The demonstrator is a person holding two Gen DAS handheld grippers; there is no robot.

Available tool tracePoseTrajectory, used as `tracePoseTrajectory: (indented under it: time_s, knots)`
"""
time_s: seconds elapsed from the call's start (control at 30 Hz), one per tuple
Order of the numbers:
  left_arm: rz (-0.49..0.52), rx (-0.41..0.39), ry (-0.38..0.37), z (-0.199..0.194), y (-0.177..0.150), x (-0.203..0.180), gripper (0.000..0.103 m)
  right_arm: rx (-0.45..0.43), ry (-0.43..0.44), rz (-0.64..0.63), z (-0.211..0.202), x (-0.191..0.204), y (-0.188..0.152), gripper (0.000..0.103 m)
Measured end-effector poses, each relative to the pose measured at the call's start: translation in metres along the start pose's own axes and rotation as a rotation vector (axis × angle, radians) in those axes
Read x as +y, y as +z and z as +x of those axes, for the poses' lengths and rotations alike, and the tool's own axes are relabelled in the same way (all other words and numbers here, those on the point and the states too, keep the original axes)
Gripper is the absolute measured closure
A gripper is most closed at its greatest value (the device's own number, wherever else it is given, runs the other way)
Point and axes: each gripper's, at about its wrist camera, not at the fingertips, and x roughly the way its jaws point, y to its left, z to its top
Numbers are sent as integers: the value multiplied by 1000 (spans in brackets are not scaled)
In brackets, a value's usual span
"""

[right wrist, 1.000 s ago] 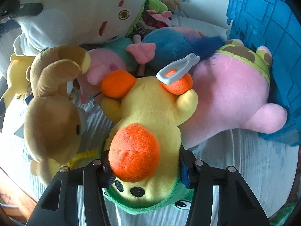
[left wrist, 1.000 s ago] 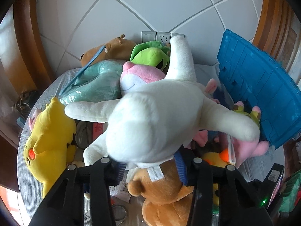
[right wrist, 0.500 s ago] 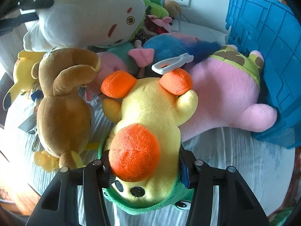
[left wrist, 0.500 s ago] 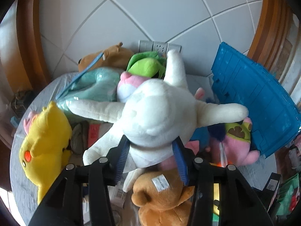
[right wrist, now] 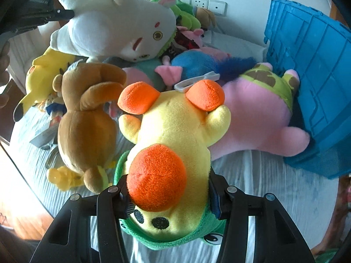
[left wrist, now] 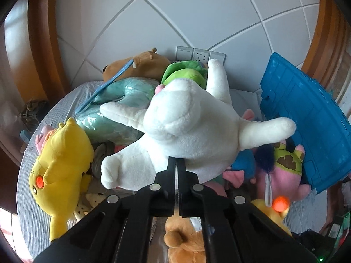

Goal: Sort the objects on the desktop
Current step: 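Lift the white plush with the left gripper while the right holds the duck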

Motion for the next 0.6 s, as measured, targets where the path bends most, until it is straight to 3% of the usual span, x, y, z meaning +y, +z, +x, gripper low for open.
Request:
tracePoseTrajectory:
  time_s: [0.07, 0.13, 0.2, 0.23, 0.4, 0.6]
  knots:
    - [-14, 24, 5, 2, -1, 5, 95, 3, 7, -4, 4, 2, -1, 52]
    - [-18, 32, -3, 1, -4, 8, 74, 3, 14, -8, 7, 3, -1, 52]
    - [-31, 10, -25, -5, -6, 12, 6, 4, 20, -10, 9, 5, -1, 52]
    - [-36, -16, -28, -10, -7, 14, 0, 6, 22, -10, 9, 5, -1, 52]
    - [-32, -18, -49, -18, -9, 14, 0, 1, 27, -26, 0, 4, -1, 52]
    - [-35, -19, -35, -20, -11, 15, 0, -31, 27, -44, -45, -5, -2, 52]
